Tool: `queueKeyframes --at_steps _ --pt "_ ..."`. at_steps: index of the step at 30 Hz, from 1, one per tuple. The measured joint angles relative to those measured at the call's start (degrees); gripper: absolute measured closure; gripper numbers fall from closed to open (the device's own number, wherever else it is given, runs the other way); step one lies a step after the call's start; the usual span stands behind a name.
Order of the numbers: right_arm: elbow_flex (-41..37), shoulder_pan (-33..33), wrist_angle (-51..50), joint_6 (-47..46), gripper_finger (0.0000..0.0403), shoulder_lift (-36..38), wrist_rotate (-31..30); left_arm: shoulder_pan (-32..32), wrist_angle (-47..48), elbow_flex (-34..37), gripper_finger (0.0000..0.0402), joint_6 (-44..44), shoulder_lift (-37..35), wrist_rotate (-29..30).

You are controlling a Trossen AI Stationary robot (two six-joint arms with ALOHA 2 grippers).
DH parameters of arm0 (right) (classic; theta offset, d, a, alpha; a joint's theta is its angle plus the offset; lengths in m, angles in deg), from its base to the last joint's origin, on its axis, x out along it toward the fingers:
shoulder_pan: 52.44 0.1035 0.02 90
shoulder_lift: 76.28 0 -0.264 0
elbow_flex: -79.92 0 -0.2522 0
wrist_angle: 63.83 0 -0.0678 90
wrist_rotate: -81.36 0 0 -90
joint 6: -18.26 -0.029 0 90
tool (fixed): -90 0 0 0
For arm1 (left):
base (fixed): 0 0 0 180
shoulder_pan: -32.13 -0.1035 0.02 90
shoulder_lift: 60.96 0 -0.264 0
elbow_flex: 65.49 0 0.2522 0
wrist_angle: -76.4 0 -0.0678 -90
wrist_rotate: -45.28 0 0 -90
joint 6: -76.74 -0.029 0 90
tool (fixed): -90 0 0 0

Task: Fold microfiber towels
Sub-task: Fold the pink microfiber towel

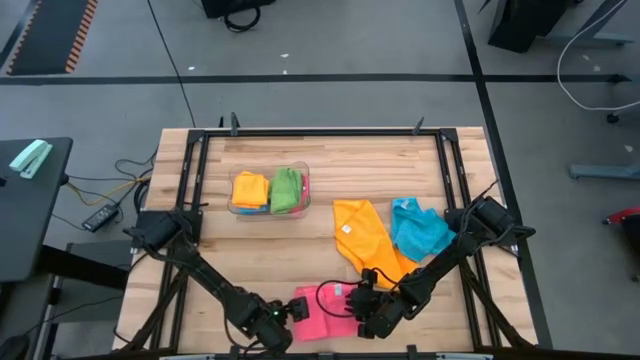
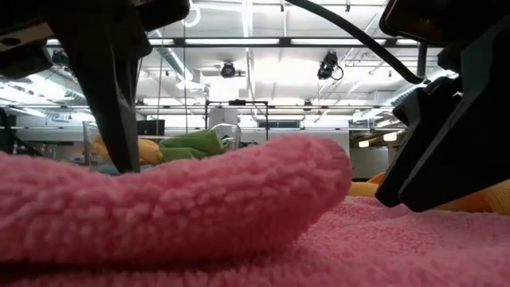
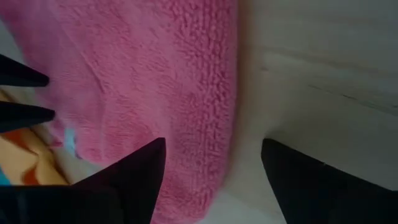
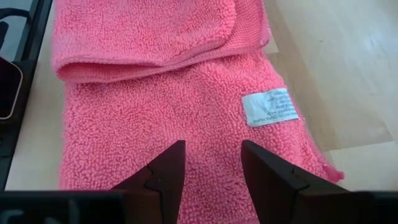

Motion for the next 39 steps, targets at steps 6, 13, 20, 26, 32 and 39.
queueKeyframes --at_steps 6,13,20,26,32,39 --pt "0.0 0.0 0.0 0.0 0.0238 0.0 0.0 -0.4 -5.1 0.5 0.0139 -1.1 0.3 1.3" --pt "0.0 0.0 0.0 0.0 0.0238 0.0 0.0 -1.5 -10.4 0.5 0.015 -2.5 1.6 2.2" --pt "0.0 0.0 0.2 0.0 0.0238 0.0 0.0 -2.0 -10.8 0.2 0.0153 -3.8 3.6 1.5" --pt "0.0 0.0 0.2 0.0 0.0238 0.0 0.0 -2.2 -10.9 0.3 0.0181 -2.1 3.8 0.1" --pt "0.0 0.0 0.3 0.0 0.0238 0.0 0.0 -2.5 -10.9 0.3 0.0254 1.6 3.9 -3.7" --pt "0.0 0.0 0.3 -0.1 0.0238 0.0 0.0 -3.1 -9.9 0.4 0.0374 6.7 1.9 -10.3"
